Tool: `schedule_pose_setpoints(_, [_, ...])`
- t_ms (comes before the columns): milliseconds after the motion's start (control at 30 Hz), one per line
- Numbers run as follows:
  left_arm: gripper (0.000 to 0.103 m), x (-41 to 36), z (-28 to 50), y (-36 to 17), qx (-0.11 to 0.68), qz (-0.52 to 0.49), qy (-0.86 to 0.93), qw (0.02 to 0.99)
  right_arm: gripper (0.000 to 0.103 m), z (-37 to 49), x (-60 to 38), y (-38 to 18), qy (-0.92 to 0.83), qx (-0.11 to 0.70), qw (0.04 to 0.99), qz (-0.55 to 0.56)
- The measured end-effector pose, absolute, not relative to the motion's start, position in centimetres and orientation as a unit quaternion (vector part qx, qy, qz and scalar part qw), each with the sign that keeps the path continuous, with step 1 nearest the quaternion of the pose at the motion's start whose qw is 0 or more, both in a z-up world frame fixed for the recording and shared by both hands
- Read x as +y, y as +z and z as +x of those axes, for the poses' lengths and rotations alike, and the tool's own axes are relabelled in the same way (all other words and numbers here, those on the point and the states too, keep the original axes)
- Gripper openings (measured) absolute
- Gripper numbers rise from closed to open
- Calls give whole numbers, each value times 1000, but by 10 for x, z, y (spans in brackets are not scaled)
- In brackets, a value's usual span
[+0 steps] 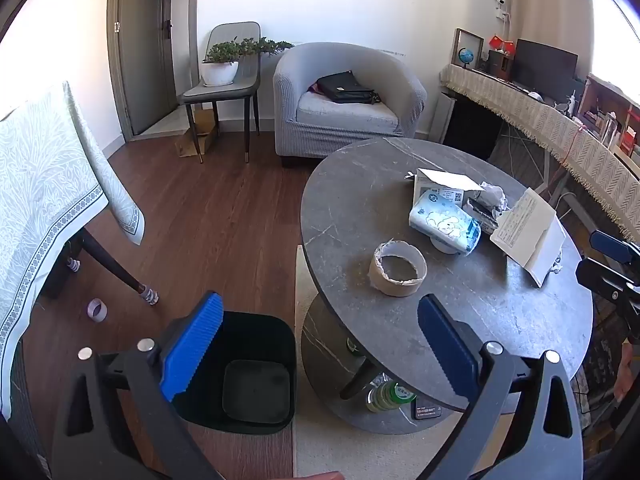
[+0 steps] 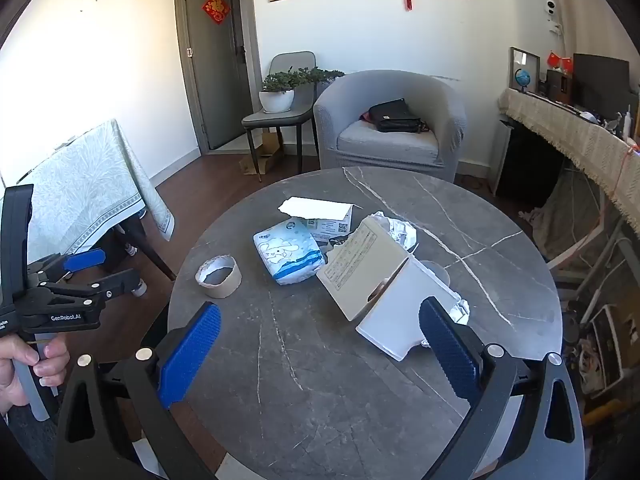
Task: Collect trash
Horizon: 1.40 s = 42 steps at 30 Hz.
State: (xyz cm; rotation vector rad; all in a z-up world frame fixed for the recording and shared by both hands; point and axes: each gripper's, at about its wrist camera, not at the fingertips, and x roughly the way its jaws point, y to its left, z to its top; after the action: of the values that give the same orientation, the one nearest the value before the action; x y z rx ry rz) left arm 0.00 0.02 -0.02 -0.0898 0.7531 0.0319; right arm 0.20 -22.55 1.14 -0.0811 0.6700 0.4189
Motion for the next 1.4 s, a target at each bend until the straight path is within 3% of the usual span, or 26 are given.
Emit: schedule_pose_setpoints(1400, [100,0,-2,0,369,-47,14,928,100,3,-219,13,207,327,922,-33])
